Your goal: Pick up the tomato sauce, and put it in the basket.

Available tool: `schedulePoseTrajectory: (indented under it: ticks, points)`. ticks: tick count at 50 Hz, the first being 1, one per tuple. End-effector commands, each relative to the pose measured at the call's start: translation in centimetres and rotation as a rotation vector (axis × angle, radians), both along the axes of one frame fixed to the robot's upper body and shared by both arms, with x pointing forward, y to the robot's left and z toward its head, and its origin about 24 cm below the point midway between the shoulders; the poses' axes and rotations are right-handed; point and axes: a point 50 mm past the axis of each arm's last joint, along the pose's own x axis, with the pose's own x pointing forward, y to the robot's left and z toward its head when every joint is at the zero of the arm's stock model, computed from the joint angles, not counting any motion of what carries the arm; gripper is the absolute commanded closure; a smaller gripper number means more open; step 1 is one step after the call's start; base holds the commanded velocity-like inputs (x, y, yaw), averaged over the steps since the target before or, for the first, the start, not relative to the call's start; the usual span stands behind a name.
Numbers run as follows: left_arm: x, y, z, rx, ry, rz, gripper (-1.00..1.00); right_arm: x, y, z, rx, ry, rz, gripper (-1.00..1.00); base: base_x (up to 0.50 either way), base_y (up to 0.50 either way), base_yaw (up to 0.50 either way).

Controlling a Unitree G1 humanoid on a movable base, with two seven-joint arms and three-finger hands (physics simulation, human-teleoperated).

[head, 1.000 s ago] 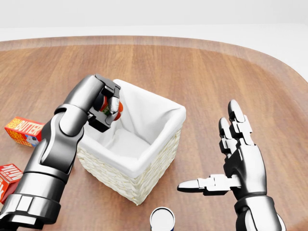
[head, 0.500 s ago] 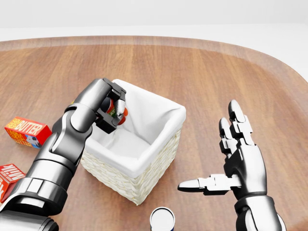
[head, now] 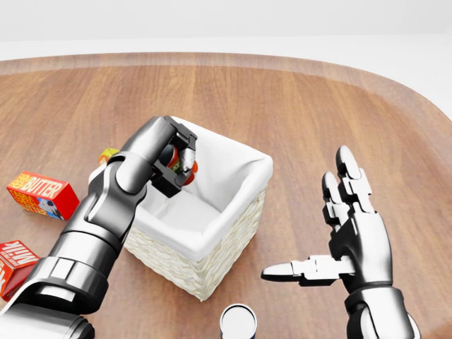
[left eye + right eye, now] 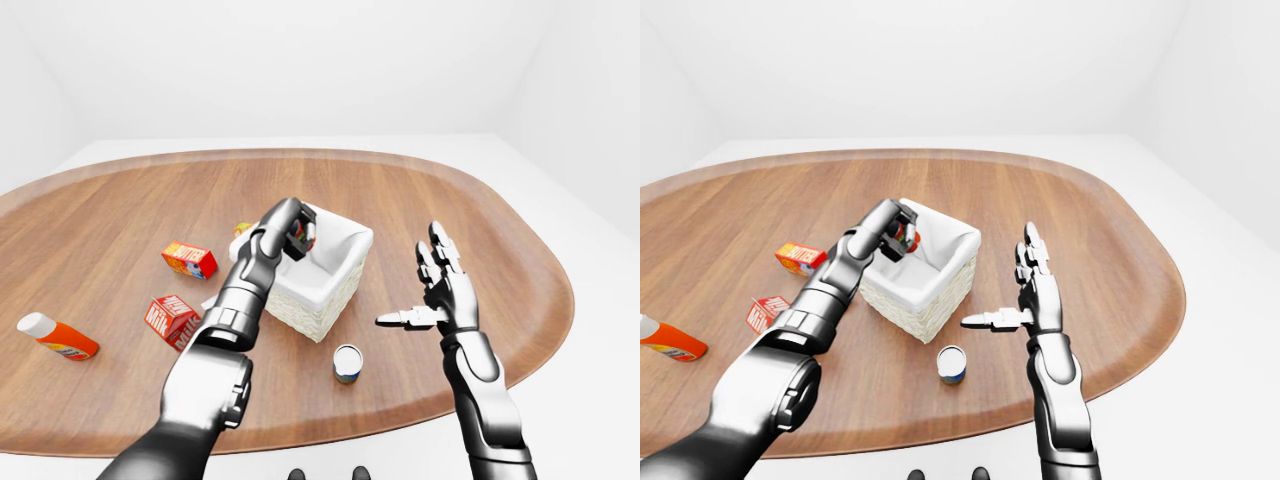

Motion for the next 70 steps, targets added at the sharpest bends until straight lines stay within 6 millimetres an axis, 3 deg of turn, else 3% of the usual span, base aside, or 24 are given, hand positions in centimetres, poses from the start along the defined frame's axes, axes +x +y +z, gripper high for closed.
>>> schedulePoseTrajectory:
  ticks: [1,27,28,30,31,32,53,70]
  points:
    - [0.0,-0.2,-0.4,0.002,0.003,0.010,1.00,0.0,-0.1,0.2,0.000,-0.008,-0.002,-1.00,0.00,0.00,0.00]
    - [0.0,-0.4,-0.7,0.007,0.013,0.009,1.00,0.1,-0.1,0.1,0.003,-0.002,-0.003,-1.00,0.00,0.00,0.00]
    - [0.0,-0.4,-0.7,0.007,0.013,0.010,0.94,0.1,-0.1,0.0,0.003,-0.001,-0.003,-1.00,0.00,0.00,0.00]
    - [0.0,-0.4,-0.8,0.009,0.013,0.009,0.22,0.1,-0.1,0.0,0.003,0.000,-0.002,-1.00,0.00,0.00,0.00]
    - [0.0,-0.4,-0.8,0.013,0.014,0.011,-0.95,0.1,-0.1,0.1,0.002,-0.002,-0.003,-1.00,0.00,0.00,0.00]
    - [0.0,-0.4,-0.8,0.014,0.013,0.013,-1.00,0.1,-0.1,0.0,0.002,0.001,-0.002,-1.00,0.00,0.00,0.00]
    - [0.0,-0.2,-0.8,0.013,0.010,0.018,-1.00,0.0,0.0,-0.2,0.002,0.010,0.001,-1.00,0.00,0.00,0.00]
    - [0.1,-0.3,0.8,-0.010,-0.016,0.012,-1.00,0.0,0.1,-0.3,0.002,0.012,0.003,-1.00,0.00,0.00,0.00]
